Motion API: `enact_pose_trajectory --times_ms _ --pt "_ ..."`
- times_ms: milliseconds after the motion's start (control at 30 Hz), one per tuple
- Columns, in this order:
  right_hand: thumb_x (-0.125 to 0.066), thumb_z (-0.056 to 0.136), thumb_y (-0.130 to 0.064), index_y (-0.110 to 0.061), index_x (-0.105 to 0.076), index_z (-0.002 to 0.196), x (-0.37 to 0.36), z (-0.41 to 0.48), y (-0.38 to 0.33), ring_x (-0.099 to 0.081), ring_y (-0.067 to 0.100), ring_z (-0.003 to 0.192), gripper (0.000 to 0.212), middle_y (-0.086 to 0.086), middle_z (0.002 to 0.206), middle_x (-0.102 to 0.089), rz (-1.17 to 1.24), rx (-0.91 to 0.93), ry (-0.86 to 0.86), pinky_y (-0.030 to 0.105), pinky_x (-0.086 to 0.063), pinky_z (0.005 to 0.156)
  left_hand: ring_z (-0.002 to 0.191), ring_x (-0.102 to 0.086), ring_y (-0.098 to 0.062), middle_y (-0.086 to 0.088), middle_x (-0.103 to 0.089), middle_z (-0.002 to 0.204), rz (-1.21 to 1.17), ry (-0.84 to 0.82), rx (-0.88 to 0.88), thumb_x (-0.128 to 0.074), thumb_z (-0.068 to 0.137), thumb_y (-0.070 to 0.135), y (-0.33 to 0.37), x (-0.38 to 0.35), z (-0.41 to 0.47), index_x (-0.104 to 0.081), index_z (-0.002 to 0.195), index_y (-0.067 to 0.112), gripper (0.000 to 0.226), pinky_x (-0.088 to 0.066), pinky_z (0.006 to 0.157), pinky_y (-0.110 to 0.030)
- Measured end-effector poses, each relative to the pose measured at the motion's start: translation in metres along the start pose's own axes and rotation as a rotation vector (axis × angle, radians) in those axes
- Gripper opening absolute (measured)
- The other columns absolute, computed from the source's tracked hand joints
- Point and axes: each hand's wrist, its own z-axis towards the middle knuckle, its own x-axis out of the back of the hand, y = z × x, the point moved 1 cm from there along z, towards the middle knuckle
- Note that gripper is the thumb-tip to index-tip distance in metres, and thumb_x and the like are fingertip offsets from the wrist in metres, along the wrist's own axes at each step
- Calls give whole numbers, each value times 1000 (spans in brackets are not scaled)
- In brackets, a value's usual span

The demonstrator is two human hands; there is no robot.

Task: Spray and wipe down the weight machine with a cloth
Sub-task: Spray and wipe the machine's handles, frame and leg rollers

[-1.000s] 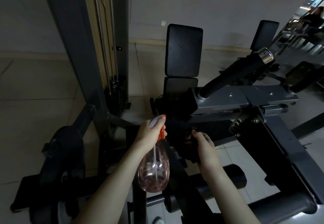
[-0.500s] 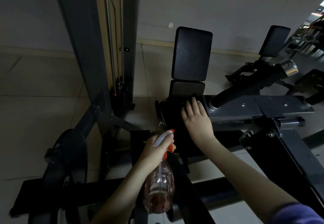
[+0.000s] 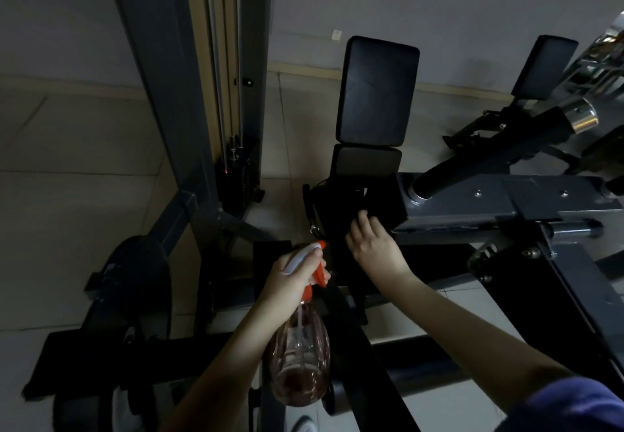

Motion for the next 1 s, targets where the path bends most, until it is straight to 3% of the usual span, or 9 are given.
enact_pose_trajectory --times_ms 100,167,233,333,467,667,733,833,1000 --pt "-81 62 -26 -12 -72 104 1 -19 -1 -57 35 115 45 14 110 -67 144 -10 8 41 -46 93 66 -67 -4 -9 -63 84 -12 11 13 -46 99 15 -2 1 -2 -56 123 1 31 -51 67 -13" --pt "-83 55 -18 -5 -73 99 5 -28 9 -58 37 111 47 18 107 -68 178 -50 67 44 -46 92 73 -68 -9 -5 -65 84 1 2 10 -48 98 20 -4 2 -3 -58 123 7 31 -54 80 -25" --pt "-74 60 -13 -1 -71 100 11 -28 21 -57 39 112 42 21 108 -67 185 -110 173 45 -44 95 75 -68 -12 -3 -66 83 -16 -6 15 -48 98 21 -3 3 -2 -61 114 17 22 -52 84 -31" --pt "-65 72 -17 -3 -69 108 15 -7 25 -52 37 121 39 21 117 -63 146 -175 225 43 -39 103 67 -67 -9 -11 -63 83 -61 10 14 -46 98 17 0 2 -1 -61 110 12 20 -53 69 -17" --pt "-39 96 -19 -6 -43 138 14 30 17 -26 39 139 44 22 144 -40 69 -160 118 45 -22 113 68 -67 -9 -6 -64 80 -71 13 8 -47 98 19 -1 1 -1 -61 114 13 22 -53 68 -17" --pt "-28 101 -16 1 -30 142 7 48 9 -17 45 139 45 27 147 -30 -12 -122 -17 49 -16 114 67 -67 -4 -7 -64 83 -25 -6 -11 -45 99 19 0 2 -1 -59 118 8 26 -51 66 -13" --pt "-40 97 -22 -5 -44 137 5 44 7 -31 41 135 43 22 139 -45 38 -150 15 46 -26 111 64 -66 0 -7 -64 83 -23 -12 -16 -44 99 18 2 1 -3 -58 115 11 22 -49 63 -10" --pt "-74 71 -35 -16 -73 103 2 36 4 -60 30 111 38 10 106 -70 107 -128 78 38 -46 95 66 -67 -2 -6 -66 83 -8 -20 -6 -45 99 23 2 2 -4 -58 115 13 23 -48 65 -8" --pt "-86 53 -27 -11 -77 86 -4 5 -5 -66 31 99 38 14 92 -72 197 -70 197 38 -51 86 74 -69 -6 0 -69 79 27 -34 1 -46 98 29 1 3 -6 -61 111 25 20 -49 71 -9"
